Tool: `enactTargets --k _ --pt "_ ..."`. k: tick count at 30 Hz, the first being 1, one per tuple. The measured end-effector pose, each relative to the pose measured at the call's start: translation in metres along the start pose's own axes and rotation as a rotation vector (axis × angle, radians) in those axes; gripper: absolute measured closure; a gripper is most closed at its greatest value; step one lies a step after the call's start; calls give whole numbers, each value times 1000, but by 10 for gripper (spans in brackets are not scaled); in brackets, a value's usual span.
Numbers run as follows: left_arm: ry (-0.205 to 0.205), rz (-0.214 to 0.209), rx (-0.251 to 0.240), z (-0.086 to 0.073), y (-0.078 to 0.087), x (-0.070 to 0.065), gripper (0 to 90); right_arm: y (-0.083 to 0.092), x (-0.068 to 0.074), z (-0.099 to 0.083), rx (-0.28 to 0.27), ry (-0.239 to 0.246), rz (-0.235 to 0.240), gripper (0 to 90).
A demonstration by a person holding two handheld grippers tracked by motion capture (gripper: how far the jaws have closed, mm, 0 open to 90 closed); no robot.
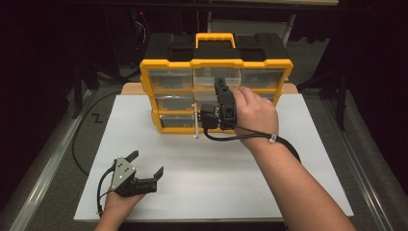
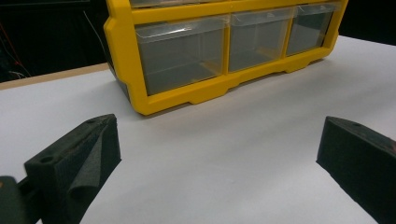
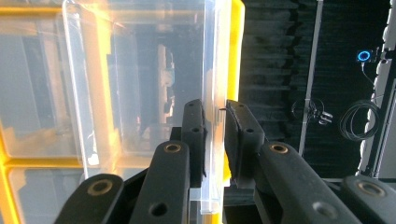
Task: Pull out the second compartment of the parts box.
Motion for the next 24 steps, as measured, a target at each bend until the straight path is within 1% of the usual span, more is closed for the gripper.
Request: enactTargets --k 7,9,10,19,20,24 --pt "4 1 -4 0 0 0 4 15 7 0 -15 -4 -6 807" --pt "3 0 -4 0 0 0 4 16 7 0 -21 -1 -10 807" --pt "3 -1 -4 1 1 0 4 20 8 1 -25 0 -15 807" --pt "5 -2 -4 1 0 1 3 29 12 1 -36 -4 -25 807" --pt "4 -3 -3 1 0 0 3 32 13 1 -46 -3 -32 807" --pt "4 -4 -4 1 0 0 4 35 15 2 -54 -7 -39 807"
Point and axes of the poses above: each handheld gripper's, and its own axes: y roughly backward along the jaws, z roughly out of its top, x roughly to its left, the point moved 5 cm from there along -y, roughly forward along the jaws, and after that the axes turned 14 degrees about z, right-handed, at the moved point
